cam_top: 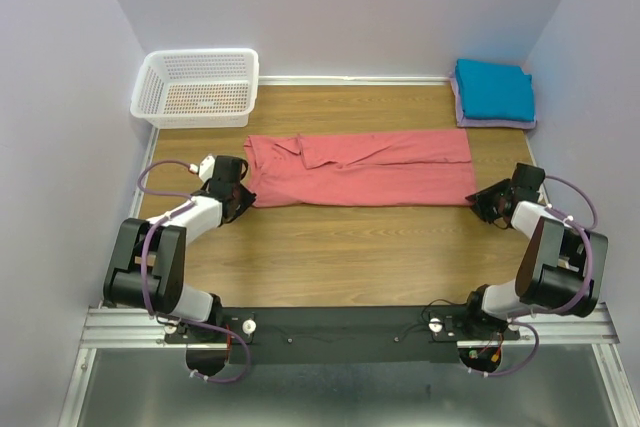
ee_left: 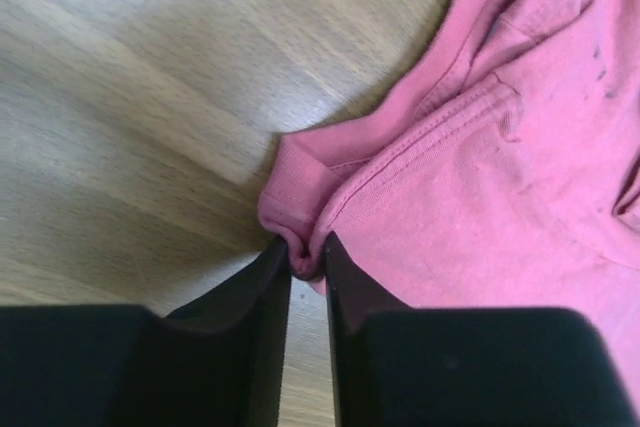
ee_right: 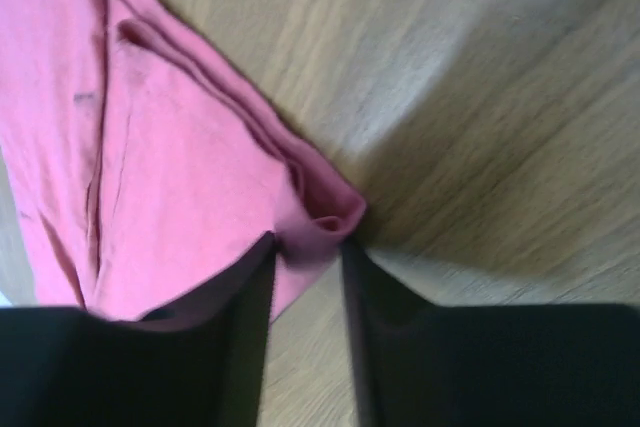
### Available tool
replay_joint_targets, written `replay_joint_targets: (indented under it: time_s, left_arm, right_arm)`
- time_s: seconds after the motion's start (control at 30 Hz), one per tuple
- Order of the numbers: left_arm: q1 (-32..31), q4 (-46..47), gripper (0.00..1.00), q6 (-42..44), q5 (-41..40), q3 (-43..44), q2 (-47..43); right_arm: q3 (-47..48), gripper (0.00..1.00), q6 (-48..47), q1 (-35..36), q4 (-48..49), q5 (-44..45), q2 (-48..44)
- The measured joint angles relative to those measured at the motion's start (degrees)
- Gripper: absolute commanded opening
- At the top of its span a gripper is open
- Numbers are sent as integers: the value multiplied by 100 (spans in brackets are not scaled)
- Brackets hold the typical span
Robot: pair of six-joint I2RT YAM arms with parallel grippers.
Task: Fold and stack the t-shirts
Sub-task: Fold the tshirt
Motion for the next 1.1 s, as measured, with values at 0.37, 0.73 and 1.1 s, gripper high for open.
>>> replay_joint_targets:
  time_s: [0.37,0.73,1.1]
  left_arm:
    - [236,-190,0,46,74,-162,-234]
    - [603,-1228,15,68,304,-778,-1469]
    - [684,-1958,67,212,350,-710,-2444]
  right_arm:
    - [-111,1,-120,-188,-175,162,-72]
    - [-146,16,-352,-450,-1364,243,-588]
    - [245,83,-841,-514,-2068,315,-1239]
